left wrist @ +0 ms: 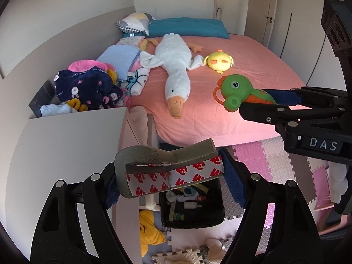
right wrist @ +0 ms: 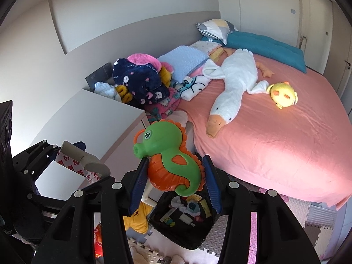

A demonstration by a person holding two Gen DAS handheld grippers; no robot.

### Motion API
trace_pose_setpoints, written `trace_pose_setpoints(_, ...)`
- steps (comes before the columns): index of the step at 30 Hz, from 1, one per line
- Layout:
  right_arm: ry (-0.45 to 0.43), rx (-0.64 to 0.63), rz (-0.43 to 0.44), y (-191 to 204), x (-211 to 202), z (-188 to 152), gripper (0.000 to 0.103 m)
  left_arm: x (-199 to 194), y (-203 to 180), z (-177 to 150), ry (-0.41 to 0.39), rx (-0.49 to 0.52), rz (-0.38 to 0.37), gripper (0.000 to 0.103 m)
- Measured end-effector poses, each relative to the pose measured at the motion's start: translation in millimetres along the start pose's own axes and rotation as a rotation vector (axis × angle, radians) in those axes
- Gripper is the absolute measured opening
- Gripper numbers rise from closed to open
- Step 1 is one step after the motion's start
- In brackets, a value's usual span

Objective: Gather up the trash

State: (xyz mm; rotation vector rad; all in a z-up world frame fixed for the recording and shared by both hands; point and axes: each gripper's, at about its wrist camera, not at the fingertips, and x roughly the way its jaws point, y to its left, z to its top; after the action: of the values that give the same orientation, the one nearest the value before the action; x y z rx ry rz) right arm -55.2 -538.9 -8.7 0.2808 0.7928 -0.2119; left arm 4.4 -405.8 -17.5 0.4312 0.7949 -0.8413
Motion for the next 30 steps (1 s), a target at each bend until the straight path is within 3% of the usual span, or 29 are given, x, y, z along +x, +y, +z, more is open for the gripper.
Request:
trace_pose_setpoints(1,0.016,0.004,-0.009,-1.0,1.5,1.7,0.057,1.7,-0.2,0.5,0.007,0.005,0.027,0.098)
trace_pose_setpoints(3,0.018,0.017,-0.026,-2.7,1.0,3.9,0.073,2.5,-2.1,0.6,0.008,0.024,0.055,0.098)
trace_pose_setpoints(30,-0.01,0.027,-0.024,-10.0,-6.3,6.3,0.074,0.3,2.5,1.2,-0.015,-0.013,0.049,0.097)
